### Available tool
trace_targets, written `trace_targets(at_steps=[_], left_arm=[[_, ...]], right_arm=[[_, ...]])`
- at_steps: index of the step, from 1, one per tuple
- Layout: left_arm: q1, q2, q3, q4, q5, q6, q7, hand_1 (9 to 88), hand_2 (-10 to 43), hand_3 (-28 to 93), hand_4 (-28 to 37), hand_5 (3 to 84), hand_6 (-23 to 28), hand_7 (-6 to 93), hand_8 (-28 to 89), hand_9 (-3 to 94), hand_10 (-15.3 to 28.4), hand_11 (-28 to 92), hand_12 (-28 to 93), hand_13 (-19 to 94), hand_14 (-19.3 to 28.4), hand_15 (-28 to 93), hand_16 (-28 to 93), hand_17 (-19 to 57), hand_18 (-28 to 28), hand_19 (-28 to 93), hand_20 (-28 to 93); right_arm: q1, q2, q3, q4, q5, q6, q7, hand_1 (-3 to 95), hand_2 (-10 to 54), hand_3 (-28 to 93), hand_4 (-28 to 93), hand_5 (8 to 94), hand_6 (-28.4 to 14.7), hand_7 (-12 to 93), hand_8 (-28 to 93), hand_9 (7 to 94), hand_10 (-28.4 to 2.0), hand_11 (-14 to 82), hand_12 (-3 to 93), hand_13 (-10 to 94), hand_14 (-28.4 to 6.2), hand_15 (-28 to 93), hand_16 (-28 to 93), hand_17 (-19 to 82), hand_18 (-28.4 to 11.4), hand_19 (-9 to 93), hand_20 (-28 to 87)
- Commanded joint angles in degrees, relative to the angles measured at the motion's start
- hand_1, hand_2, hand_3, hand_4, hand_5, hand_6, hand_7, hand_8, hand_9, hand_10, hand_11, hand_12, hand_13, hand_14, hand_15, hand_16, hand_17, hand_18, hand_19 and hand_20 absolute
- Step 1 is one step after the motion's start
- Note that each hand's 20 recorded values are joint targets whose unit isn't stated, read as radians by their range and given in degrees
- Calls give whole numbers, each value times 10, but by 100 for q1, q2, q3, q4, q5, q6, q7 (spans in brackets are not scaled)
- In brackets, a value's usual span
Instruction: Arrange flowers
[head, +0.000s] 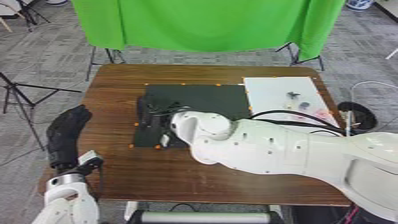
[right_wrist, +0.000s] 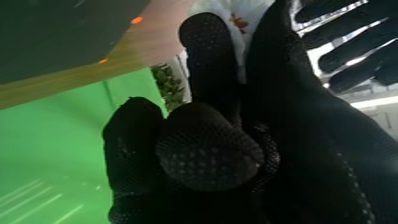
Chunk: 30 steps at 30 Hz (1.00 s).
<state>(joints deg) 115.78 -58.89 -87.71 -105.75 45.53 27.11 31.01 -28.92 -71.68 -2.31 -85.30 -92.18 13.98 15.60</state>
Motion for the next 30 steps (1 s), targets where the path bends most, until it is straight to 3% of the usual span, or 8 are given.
trace_targets(at_steps=[1,3,6,14,18,22,26,30], left_arm=[[-99,-110,150,45,103,-198,-148,353,191,694,-283,492,-43,352,-58,500,48,262,146,453,95,161,13,176,87,47,231],[-114,-121,183,43,114,-208,-177,360,188,690,-283,473,-56,419,-82,501,34,270,146,456,84,164,12,175,85,45,232],[-133,-141,233,55,129,-247,-187,360,187,695,-283,471,-55,434,-79,503,32,278,147,459,81,166,9,173,84,43,231],[-116,-178,258,56,166,-307,-171,354,176,715,-283,502,-29,375,-45,507,63,298,140,470,100,168,7,172,86,43,229],[-136,-164,265,70,187,-318,-158,334,109,738,-282,504,-28,357,-58,503,63,301,141,469,102,169,8,168,89,42,228],[-113,-163,248,66,215,-365,-156,310,23,777,-273,503,-37,359,-157,498,58,304,142,464,98,167,14,162,91,41,224],[-95,-173,215,67,277,-400,-173,318,-9,778,-271,495,-55,397,-113,498,50,313,142,464,96,169,15,157,95,40,224],[-58,-163,186,56,304,-423,-162,335,-24,767,-273,488,-72,426,-75,499,46,322,141,468,93,172,15,154,98,39,223]], right_arm=[[2,-222,-28,264,155,43,67,484,-95,846,-281,873,31,223,138,937,-94,138,332,937,6,641,214,726,-61,932,468],[5,-264,-2,348,123,71,67,472,-95,854,-282,878,36,221,139,937,-91,143,330,937,6,644,213,726,-61,932,468],[33,-308,-36,443,98,143,83,467,-95,853,-282,876,39,215,140,937,-90,148,323,937,6,646,210,726,-61,932,468],[-11,-360,-46,522,46,171,160,515,-95,792,-272,841,30,221,112,935,-110,70,327,937,1,629,226,718,-67,932,472],[10,-392,-45,572,54,156,155,510,-95,787,-256,833,36,210,99,923,-109,51,315,937,0,623,228,715,-68,932,467],[-12,-376,95,571,95,-148,207,484,-95,792,-235,819,45,204,100,897,-116,67,294,937,-1,615,233,707,-72,932,469],[3,-243,160,421,128,-400,349,428,-95,817,-234,752,58,179,67,821,-138,113,196,937,-6,589,258,686,-80,932,481],[28,-197,227,342,106,-591,442,374,-95,856,-235,698,68,176,-3,759,-152,107,180,937,-10,566,278,674,-84,932,481]])
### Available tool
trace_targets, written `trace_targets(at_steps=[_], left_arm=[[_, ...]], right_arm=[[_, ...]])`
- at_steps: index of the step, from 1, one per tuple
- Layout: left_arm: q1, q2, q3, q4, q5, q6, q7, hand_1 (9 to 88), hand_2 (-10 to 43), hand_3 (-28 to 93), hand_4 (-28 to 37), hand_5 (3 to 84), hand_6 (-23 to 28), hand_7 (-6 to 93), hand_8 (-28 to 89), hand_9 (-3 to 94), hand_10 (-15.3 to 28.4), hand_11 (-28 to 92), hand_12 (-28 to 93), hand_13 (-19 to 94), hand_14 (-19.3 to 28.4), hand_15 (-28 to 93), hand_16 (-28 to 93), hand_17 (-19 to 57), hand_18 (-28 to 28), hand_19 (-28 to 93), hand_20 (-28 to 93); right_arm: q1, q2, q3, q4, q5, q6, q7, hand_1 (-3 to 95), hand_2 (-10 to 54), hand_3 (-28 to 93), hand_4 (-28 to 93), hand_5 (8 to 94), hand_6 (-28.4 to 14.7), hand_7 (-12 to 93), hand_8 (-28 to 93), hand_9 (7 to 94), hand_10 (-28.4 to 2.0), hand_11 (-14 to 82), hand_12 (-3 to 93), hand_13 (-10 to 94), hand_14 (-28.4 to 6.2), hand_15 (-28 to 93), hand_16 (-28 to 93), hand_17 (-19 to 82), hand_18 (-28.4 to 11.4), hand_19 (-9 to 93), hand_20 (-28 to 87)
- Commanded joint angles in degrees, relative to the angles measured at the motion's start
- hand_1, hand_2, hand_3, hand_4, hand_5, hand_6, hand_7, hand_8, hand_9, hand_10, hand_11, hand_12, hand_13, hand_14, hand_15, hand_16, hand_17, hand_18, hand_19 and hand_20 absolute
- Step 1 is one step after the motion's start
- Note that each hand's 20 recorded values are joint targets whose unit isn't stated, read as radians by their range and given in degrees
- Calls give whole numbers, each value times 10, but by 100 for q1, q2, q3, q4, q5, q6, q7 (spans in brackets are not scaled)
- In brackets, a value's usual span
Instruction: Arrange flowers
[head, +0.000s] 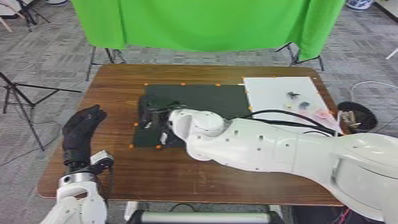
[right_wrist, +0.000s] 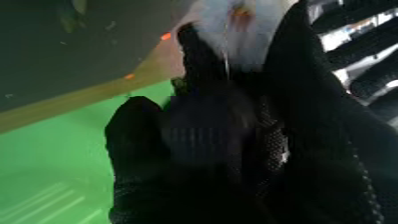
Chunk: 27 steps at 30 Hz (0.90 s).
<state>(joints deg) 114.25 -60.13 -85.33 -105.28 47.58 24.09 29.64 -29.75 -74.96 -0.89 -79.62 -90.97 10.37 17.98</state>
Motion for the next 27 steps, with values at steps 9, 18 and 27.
trace_targets(at_steps=[9,18,27], left_arm=[[138,-97,-83,11,153,-174,-15,337,-50,765,-234,528,-56,337,-103,501,83,315,140,463,118,196,14,142,104,58,212],[408,-108,-360,45,29,-430,44,310,-94,718,-199,496,-12,222,-98,449,118,267,156,399,149,212,0,114,127,90,177],[885,-176,-690,-73,-401,-227,210,276,-95,709,-219,473,-10,200,-83,418,115,249,165,376,152,193,16,98,144,102,156]], right_arm=[[166,329,331,-351,-180,-277,194,382,-95,801,-212,609,63,175,-100,637,-164,87,170,917,-17,541,308,644,-92,932,481],[-69,2197,1471,-1848,-713,-390,1,341,-95,706,-155,443,11,139,-79,473,-156,61,166,825,-39,558,276,561,-125,913,442],[-1703,4255,3367,-2906,-1302,-634,750,215,-95,614,-187,397,-28,69,-48,430,-194,48,165,789,-79,571,261,527,-163,903,456]])
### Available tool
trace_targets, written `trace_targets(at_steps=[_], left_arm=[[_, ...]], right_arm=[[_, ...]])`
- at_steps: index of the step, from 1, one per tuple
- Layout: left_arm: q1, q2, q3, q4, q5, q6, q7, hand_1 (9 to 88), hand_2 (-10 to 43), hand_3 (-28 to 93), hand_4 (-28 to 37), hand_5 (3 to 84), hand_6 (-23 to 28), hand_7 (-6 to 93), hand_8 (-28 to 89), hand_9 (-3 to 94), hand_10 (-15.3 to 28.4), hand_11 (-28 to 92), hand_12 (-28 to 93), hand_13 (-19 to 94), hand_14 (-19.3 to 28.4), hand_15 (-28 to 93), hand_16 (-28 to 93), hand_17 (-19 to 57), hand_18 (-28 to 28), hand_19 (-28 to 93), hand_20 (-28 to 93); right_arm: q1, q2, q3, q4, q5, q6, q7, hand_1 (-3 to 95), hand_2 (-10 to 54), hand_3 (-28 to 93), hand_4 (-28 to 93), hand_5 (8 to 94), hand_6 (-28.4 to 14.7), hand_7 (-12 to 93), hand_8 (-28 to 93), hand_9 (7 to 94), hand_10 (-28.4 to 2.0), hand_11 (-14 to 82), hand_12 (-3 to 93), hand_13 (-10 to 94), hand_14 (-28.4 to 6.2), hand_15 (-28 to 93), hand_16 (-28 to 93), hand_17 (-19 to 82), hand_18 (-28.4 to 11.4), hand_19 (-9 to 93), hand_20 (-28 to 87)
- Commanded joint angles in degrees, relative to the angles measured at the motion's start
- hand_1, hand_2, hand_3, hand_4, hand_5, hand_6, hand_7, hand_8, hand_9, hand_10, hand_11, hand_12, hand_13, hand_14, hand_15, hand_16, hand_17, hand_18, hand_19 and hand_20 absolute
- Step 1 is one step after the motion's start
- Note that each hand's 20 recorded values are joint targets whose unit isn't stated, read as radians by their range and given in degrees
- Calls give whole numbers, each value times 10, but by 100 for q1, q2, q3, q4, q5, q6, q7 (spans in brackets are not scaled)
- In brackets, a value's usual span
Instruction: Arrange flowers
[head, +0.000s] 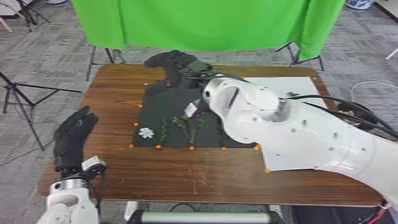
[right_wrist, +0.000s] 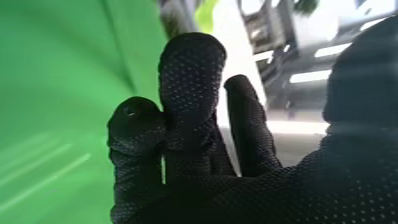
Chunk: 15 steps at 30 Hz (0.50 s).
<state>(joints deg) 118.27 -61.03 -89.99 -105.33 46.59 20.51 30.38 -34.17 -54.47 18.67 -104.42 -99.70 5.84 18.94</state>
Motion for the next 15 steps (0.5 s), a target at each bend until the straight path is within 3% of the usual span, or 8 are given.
trace_targets(at_steps=[1,5,7,9,12,15], left_arm=[[511,-101,-236,-77,-278,136,130,277,-95,710,-220,473,-9,200,-83,418,115,249,166,374,152,196,18,96,141,103,158],[570,-154,-198,-112,-253,136,115,280,-95,712,-219,474,-9,200,-83,418,116,250,167,374,156,205,21,93,137,103,162],[529,-150,-113,-109,-260,152,116,281,-95,711,-216,474,-8,200,-82,418,115,251,168,375,157,209,20,92,136,102,164],[466,-174,-81,-80,-190,96,55,282,-95,712,-214,474,-9,200,-82,419,116,251,168,375,157,211,19,92,135,102,165],[436,-209,-55,-60,-96,77,21,285,-95,711,-212,475,-9,199,-83,419,116,252,168,375,157,215,18,92,135,101,165],[443,-231,-21,-63,-129,44,32,286,-95,709,-211,477,-10,200,-82,419,117,253,168,376,158,218,17,91,135,101,166]], right_arm=[[-1507,2355,1647,-471,-492,-325,751,200,-95,603,-194,394,-28,61,-46,425,-204,44,161,789,-83,569,261,525,-170,903,457],[-2485,2668,2773,-549,-346,-1600,1189,146,-95,528,-239,350,-5,33,-50,390,-233,30,117,790,-109,534,255,516,-188,887,444],[-2742,2684,3003,-428,-318,-1798,1326,174,-95,397,-252,323,-10,13,-46,370,-247,27,105,785,-120,517,255,506,-196,877,439],[-3076,2789,3214,-408,-362,-1782,1508,213,-95,282,-206,315,-12,6,-42,376,-253,31,103,782,-125,512,255,503,-199,872,440],[-3252,2813,3171,-194,-664,-1590,1670,166,-95,422,-223,332,-15,14,-42,421,-244,42,114,794,-122,526,252,512,-196,884,427],[-3536,2811,3345,-45,-689,-1516,1743,148,-95,513,-217,350,-14,25,-42,458,-226,53,128,802,-116,533,253,520,-192,893,420]])
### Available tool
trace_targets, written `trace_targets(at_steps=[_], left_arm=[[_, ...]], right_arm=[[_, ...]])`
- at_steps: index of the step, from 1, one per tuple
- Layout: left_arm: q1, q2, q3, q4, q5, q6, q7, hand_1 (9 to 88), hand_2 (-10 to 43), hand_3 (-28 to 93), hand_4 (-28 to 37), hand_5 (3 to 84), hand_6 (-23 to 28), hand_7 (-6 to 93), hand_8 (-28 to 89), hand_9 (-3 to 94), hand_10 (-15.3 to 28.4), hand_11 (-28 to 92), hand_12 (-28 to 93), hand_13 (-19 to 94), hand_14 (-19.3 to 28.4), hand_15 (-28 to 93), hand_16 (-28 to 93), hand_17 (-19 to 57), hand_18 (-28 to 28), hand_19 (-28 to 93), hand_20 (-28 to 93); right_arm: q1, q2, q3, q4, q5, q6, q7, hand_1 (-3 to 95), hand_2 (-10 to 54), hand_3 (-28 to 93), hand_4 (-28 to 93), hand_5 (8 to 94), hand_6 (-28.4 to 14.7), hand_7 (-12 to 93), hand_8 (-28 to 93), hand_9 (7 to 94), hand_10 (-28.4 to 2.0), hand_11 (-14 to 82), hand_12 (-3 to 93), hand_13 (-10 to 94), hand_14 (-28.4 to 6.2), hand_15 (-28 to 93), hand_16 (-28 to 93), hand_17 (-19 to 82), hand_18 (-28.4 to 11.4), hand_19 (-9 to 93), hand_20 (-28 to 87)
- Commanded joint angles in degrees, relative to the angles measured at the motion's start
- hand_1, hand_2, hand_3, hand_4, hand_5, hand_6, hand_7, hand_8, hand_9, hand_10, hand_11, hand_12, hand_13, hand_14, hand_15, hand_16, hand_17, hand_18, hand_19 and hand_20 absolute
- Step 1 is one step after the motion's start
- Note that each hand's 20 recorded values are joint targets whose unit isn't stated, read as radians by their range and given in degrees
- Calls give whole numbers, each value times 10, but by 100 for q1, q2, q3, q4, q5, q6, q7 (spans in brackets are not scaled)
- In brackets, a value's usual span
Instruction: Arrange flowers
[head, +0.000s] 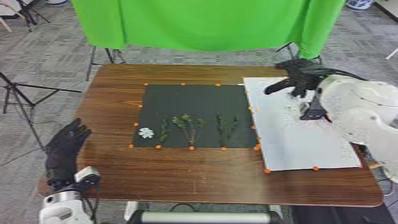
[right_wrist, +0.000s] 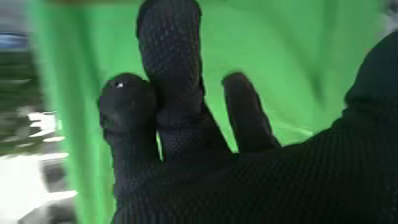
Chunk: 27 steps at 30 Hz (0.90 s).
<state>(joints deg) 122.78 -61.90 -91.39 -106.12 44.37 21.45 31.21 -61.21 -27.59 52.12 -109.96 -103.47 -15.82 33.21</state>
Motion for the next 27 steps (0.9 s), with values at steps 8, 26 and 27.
trace_targets(at_steps=[8,26,27], left_arm=[[-20,-175,166,35,167,-126,-127,278,-95,708,-215,478,-11,198,-82,421,117,253,168,377,159,223,15,90,135,103,167],[-58,-181,207,15,188,-130,-214,282,-95,708,-207,478,-11,196,-81,422,118,252,168,378,159,226,14,88,134,103,167],[-50,-183,206,9,176,-121,-202,282,-95,707,-207,479,-11,196,-81,422,118,252,168,378,159,226,14,88,134,103,167]], right_arm=[[-1300,84,188,649,-177,775,555,181,-95,548,-201,375,-6,47,-48,484,-217,58,136,809,-109,540,253,527,-189,902,416],[-1775,-14,-97,870,-490,2621,517,496,-95,634,-195,611,15,173,-71,757,-144,132,161,897,-48,558,265,624,-138,932,415],[-1729,-10,-174,888,-546,2811,478,507,-95,625,-196,619,14,174,-51,766,-142,136,162,900,-47,558,267,627,-137,932,419]])
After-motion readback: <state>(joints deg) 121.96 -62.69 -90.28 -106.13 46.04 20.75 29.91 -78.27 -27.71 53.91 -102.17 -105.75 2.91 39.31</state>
